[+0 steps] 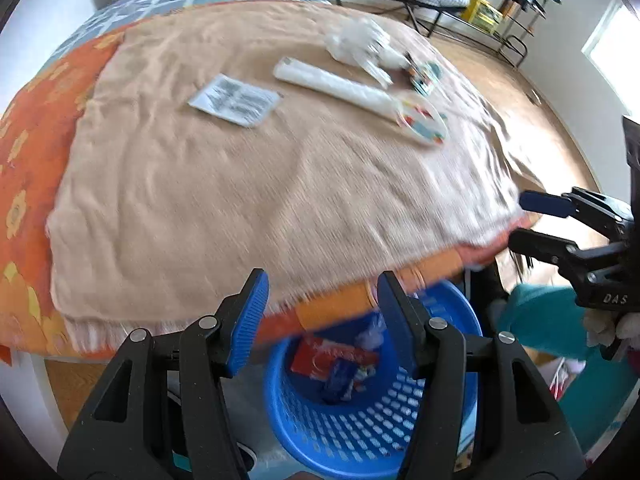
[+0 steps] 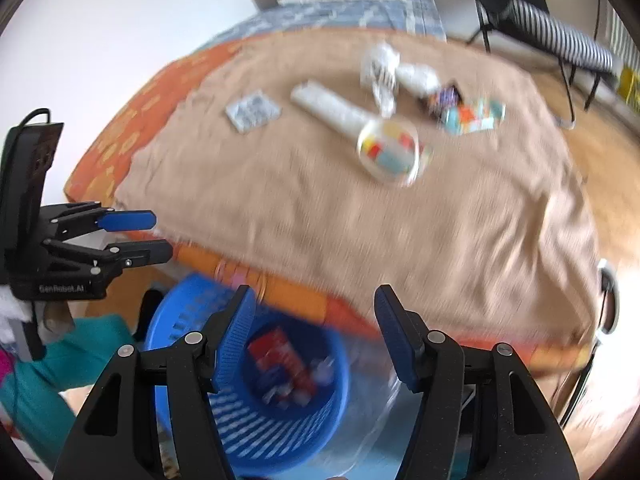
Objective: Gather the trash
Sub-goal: 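Move the left tool to the barcode sachet and grasp it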
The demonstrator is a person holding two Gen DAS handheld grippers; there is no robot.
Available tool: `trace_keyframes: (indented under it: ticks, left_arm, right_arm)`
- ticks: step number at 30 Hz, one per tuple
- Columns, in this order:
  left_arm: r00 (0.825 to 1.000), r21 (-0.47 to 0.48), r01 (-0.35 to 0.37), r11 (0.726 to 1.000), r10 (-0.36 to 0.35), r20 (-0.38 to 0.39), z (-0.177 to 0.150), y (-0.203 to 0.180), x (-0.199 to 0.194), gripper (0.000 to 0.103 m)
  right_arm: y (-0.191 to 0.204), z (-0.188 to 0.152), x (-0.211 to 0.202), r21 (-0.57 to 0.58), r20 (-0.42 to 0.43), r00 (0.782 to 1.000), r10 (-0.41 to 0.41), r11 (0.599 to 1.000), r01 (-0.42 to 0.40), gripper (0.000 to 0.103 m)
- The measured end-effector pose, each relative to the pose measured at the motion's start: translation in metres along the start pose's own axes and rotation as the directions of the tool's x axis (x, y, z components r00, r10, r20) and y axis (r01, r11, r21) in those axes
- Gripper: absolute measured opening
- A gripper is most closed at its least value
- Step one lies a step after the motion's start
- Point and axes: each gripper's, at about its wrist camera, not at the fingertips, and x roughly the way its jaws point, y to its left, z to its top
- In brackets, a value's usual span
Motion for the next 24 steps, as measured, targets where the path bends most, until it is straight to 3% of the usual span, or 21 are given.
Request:
trace_keyframes:
  ticks: [4,6,11,19,24]
  left_arm:
    - [1.000,-0.058,-0.004,0.998,0.005,0.014,0.024,0.017,0.003,0.058]
    - [1.000,-0.108,0.003,0.994,0.000,0.023,0.038,0.028,0.008,0.058]
    - [1.000,-0.178,0.008,0.984,-0.003,0.030,0.070,0.048,0.023,0.058]
    - [0.999,-0.353,0.043,0.935,-0.041,0.011,0.111,0.094,0.063,0.058]
    - [0.999,-0.385,0.045,0.922,-0.047,0.003,0.127,0.103,0.084,0.058]
  right_arm:
    - [-0.010,0.022,0.008,-0.023,-0.057,0.997,-0.045,0.999,0.044,0.061]
    - [-0.024,0.032,0.015,0.028,-0.101,0.995,-0.002,1.000,0.005,0.061]
    - [-0.037,0.049,0.018,0.061,-0.065,0.997,0.034,0.998,-0.030,0.061]
    - [-0.047,0.080,0.024,0.062,-0.032,0.999,0.012,0.998,-0.010,0.061]
    - [-0.059,0.091,0.031,0.090,-0.026,0.999,0.018,0.996,-0.016,0.061]
